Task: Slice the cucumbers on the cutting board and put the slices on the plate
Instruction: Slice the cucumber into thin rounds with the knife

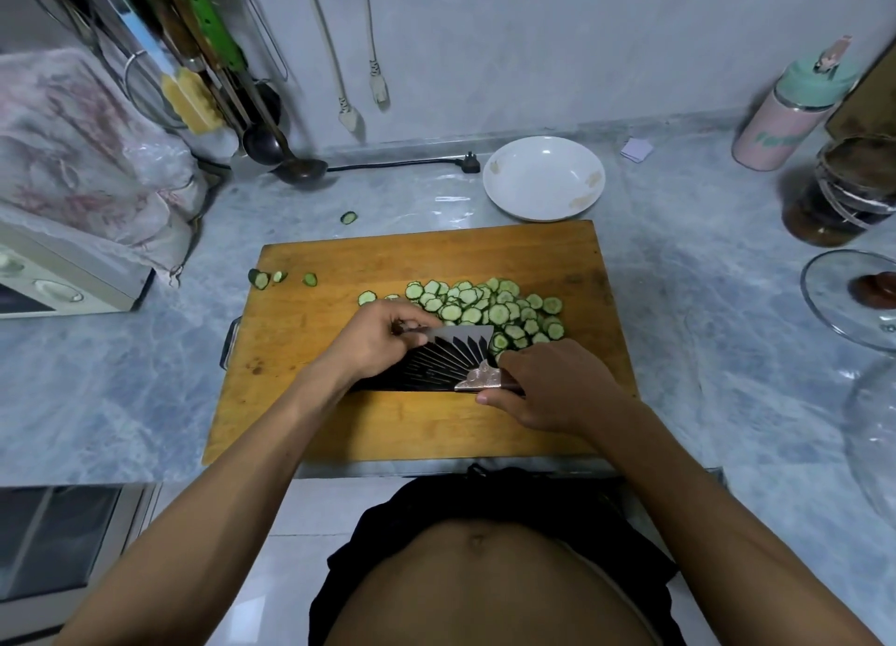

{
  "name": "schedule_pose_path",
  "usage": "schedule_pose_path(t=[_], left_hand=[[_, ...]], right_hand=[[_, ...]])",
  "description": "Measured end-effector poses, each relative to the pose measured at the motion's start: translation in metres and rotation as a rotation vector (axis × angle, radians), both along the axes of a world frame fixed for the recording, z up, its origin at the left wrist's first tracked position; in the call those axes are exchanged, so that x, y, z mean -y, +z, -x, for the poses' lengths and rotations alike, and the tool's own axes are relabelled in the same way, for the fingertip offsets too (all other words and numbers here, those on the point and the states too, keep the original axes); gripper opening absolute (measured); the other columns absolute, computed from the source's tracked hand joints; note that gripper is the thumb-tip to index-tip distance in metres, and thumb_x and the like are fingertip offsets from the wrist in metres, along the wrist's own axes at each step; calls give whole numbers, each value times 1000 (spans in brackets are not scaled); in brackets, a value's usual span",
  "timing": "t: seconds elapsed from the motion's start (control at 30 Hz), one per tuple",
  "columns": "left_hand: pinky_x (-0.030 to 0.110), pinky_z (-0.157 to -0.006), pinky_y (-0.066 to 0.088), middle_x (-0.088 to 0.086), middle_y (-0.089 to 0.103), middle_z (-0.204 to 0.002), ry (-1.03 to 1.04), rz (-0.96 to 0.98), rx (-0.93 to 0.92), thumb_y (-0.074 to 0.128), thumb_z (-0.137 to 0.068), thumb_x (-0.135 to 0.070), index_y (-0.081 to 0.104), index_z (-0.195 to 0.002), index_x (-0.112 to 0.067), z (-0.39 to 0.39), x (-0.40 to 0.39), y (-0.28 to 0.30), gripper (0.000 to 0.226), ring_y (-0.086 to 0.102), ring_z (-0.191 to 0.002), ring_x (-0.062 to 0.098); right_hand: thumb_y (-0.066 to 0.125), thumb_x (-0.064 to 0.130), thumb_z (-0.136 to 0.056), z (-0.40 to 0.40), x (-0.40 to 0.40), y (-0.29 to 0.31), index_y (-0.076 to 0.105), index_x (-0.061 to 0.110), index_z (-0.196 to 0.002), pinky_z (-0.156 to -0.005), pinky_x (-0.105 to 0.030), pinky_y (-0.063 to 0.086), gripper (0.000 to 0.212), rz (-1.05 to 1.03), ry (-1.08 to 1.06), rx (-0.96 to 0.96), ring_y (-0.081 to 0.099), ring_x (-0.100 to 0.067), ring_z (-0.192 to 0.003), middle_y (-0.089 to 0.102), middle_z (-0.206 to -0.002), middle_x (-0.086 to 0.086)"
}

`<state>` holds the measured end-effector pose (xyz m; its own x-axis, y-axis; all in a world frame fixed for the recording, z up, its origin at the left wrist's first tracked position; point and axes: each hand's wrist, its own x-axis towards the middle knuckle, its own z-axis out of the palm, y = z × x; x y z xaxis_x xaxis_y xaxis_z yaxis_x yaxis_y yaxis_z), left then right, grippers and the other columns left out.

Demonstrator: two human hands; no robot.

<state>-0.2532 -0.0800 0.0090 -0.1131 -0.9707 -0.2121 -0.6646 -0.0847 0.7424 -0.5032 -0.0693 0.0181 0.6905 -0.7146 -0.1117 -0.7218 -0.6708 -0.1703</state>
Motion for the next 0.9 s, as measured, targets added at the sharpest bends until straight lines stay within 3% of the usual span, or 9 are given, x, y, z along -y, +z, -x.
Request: schedule_pose_path(t=[0.1,0.2,0.33,0.47,0.57,0.7,0.8,0.9], left_hand=[[3,-82,39,-5,66,-114,94,0,96,67,-90,-1,75,-106,-17,-3,7,-5,24,58,-98,6],[14,-94,42,0,67,-120,185,14,168,64,-91,0,76,-105,-15,-4,11,-11,24,59,-107,11],[24,-95,48,-6,70,-111,320,219,101,65,-93,-15,76,-105,-19,-11,6,13,16,61,-101,7],[14,-80,50,-16,70,-94,491,516,-63,68,-92,-18,76,-102,-19,-20,-4,48,13,64,-88,-2],[16,-79,51,-8,74,-93,647,589,-221,68,-91,-19,77,-99,-19,-27,-4,55,12,68,-89,5],[24,-82,54,2,75,-94,817,537,-325,66,-91,-14,77,-98,-11,-48,7,35,13,69,-91,13],[26,-85,54,0,73,-98,805,355,-197,63,-93,-12,76,-98,-11,-61,32,11,14,66,-90,11],[22,-82,47,0,72,-102,693,198,-36,60,-95,-13,75,-99,-12,-79,75,-12,16,64,-93,13]], right_hand=[[38,69,-93,1,1,0,52,20,-83,-61,-29,43,52,3,14,-4,58,-18,-67,63,-79,2],[40,70,-92,2,0,-1,50,22,-79,-61,-30,46,50,-36,-9,17,55,-16,-64,60,-73,4],[48,66,-92,6,-2,-4,42,23,-65,-54,-30,41,50,-183,-113,127,47,-11,-52,49,-59,6],[55,58,-92,4,-2,-7,46,22,-59,-49,-25,31,50,-317,-242,330,41,-10,-45,45,-51,7],[56,58,-91,1,8,-5,51,15,-57,-50,-28,32,55,-392,-297,430,37,-10,-43,42,-49,5],[45,63,-91,-8,21,7,56,12,-61,-50,-24,35,60,-594,-384,556,43,-10,-43,48,-49,5],[45,56,-97,-17,36,18,62,11,-66,-47,-20,40,57,-767,-532,658,49,-9,-44,57,-52,3],[45,57,-98,-31,57,26,60,11,-67,-43,-19,37,58,-791,-604,677,47,-10,-41,56,-52,1]])
